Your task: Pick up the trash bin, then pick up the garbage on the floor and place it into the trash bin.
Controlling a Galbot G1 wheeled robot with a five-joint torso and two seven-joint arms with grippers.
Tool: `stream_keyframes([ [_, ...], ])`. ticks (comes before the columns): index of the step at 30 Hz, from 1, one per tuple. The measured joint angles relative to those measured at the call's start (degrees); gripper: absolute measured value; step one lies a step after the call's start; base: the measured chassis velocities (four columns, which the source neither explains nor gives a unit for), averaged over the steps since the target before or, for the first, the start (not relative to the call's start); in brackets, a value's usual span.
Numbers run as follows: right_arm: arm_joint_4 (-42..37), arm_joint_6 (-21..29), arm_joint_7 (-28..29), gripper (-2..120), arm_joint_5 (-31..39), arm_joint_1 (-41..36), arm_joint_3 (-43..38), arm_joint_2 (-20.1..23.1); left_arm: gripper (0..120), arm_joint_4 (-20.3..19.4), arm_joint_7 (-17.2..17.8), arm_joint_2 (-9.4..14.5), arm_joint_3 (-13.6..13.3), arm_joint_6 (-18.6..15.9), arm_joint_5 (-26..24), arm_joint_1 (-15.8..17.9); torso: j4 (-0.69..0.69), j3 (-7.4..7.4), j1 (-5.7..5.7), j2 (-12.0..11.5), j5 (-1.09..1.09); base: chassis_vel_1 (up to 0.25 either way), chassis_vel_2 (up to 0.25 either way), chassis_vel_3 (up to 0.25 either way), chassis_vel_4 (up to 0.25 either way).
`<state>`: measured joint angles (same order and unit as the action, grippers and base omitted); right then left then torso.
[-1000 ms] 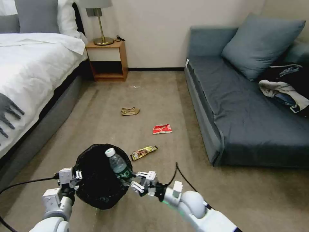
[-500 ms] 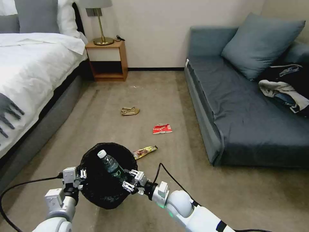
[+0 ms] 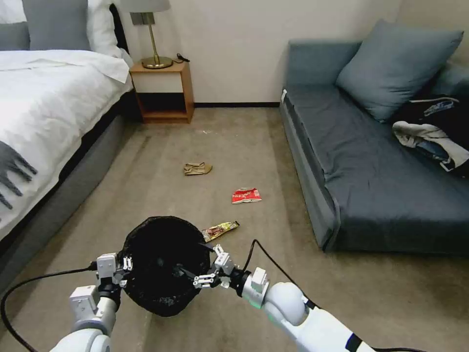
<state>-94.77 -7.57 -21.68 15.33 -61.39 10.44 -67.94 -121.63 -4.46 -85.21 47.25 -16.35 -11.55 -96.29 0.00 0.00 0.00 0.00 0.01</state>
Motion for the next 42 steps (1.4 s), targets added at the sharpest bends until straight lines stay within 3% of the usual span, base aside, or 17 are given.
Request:
stream_keyframes([
  [3, -1.52, 0.48, 1.24, 100, -1.26, -0.81, -1.72, 0.75, 7, 0.10, -0.01, 0.21, 0.43, 0.00, -0.06, 0.29, 0.00, 0.00, 0.00, 0.00, 0.00, 0.000, 0.000, 0.000, 0.000],
  [5, -4.21, 3.49, 7.99, 100, -5.31, -2.75, -3.75, 1.97, 7, 0.65, 0.00, 0.52, 1.10, 0.25, 0.05, 0.63, 0.01, 0.00, 0.00, 0.00, 0.00, 0.000, 0.000, 0.000, 0.000],
  [6, -4.21, 3.49, 7.99, 100, -5.31, -2.75, -3.75, 1.97, 7, 0.65, 0.00, 0.52, 1.10, 0.25, 0.05, 0.63, 0.01, 0.00, 0.00, 0.00, 0.00, 0.000, 0.000, 0.000, 0.000],
  [8, -6.17, 4.32, 15.52, 100, -8.10, -5.65, -6.41, 2.52, 7, 1.86, 0.01, 0.63, 1.58, 1.55, 0.98, 1.15, 0.01, 0.00, 0.00, 0.00, 0.00, 0.000, 0.000, 0.000, 0.000],
  [11, -6.96, 1.34, 20.24, 100, -8.67, -8.69, -10.16, 1.84, 7, 2.72, 0.23, 0.73, 1.86, 2.38, 0.80, 1.77, -0.01, 0.00, 0.00, 0.00, -0.01, 0.000, 0.000, 0.000, 0.000],
  [15, -10.55, -3.29, 28.28, 100, -7.85, -16.77, -19.54, -2.40, 7, 3.49, 2.06, 1.12, 2.33, 2.12, -3.16, 3.18, 0.00, 0.00, 0.00, 0.00, 0.00, 0.000, 0.000, 0.000, 0.000],
  [25, -10.78, -11.80, 31.54, 100, -12.43, -25.06, -30.54, -8.54, 7, 2.94, 2.39, 1.53, 2.68, 1.11, -4.21, 2.86, 0.00, -0.01, 0.00, 0.00, 0.00, 0.000, 0.000, 0.000, 0.000],
  [31, -9.26, -15.52, 30.35, 100, -12.72, -27.11, -30.88, -10.31, 7, 2.59, 1.67, 1.92, 3.05, 0.99, -3.83, 2.14, 0.00, 0.00, 0.00, 0.00, 0.00, 0.000, 0.000, 0.000, 0.000],
  [42, -8.22, -16.10, 29.05, 100, -12.75, -26.17, -30.18, -10.11, 7, 2.37, 1.26, 2.12, 3.42, 0.87, -2.33, 1.59, 0.01, 0.00, -0.01, 0.00, -0.01, 0.000, 0.000, 0.000, 0.000],
])
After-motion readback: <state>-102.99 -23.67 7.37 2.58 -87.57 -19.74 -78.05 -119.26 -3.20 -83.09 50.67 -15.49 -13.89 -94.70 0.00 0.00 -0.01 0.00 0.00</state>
